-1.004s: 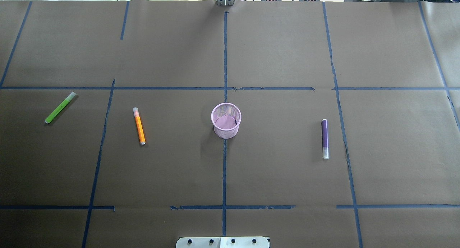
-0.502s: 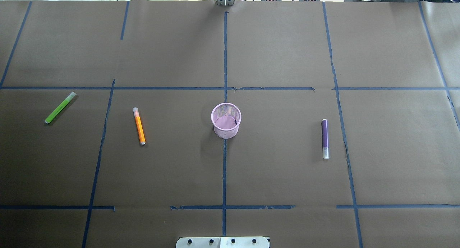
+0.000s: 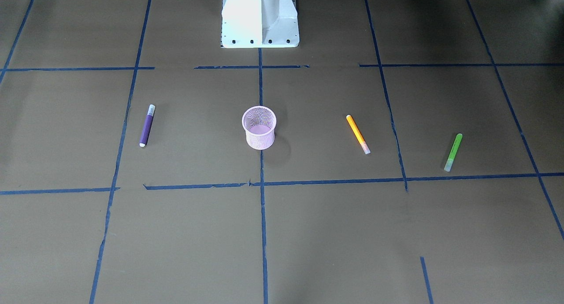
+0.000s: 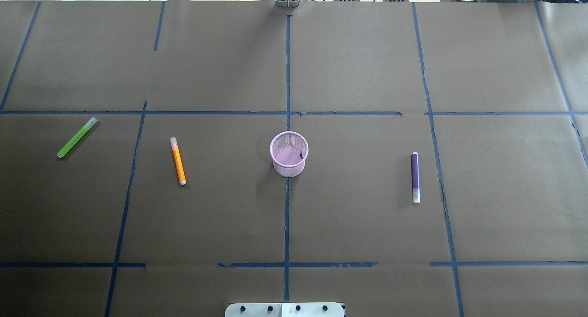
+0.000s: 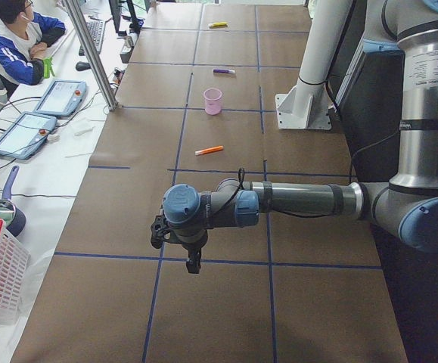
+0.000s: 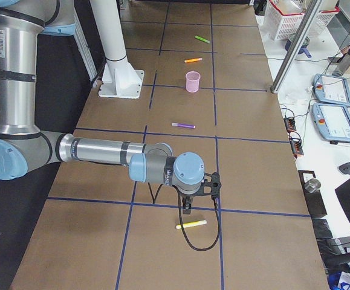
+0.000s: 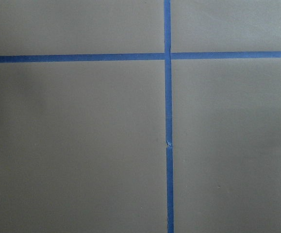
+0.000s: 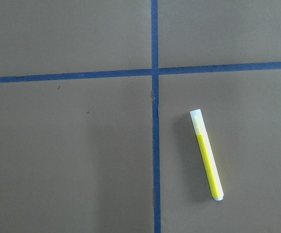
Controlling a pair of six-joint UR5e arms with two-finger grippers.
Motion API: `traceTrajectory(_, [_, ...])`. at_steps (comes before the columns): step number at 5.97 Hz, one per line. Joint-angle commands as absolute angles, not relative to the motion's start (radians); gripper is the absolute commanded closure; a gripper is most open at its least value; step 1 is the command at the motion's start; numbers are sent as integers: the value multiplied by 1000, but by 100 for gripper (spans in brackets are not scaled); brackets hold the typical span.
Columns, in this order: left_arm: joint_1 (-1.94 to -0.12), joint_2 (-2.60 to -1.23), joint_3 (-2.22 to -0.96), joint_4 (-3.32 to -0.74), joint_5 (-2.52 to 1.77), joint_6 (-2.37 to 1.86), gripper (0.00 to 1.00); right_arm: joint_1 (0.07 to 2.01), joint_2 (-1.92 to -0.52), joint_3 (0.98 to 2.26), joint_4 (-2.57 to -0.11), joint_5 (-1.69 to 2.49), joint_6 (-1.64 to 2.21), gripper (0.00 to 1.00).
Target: Collect pens into pen holder
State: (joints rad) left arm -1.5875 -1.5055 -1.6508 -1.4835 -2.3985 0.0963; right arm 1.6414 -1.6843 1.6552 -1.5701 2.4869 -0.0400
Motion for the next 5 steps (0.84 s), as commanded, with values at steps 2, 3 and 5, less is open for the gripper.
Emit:
traceTrajectory(2, [-1585,-1522,-1666,-1489,-2402,100,0,1641,-1683,1657,-1569,2487,-40,0])
traceTrajectory(3, [-1583,-1543,-1660,-1524,-2414,104,0,1641,-1683,1655,-1571,2488,-40,0])
traceTrajectory(5, [-1501,-1628,-1658,-1539,-2402,91,0,1641,-1683,1654,-1571,2488,-40,0])
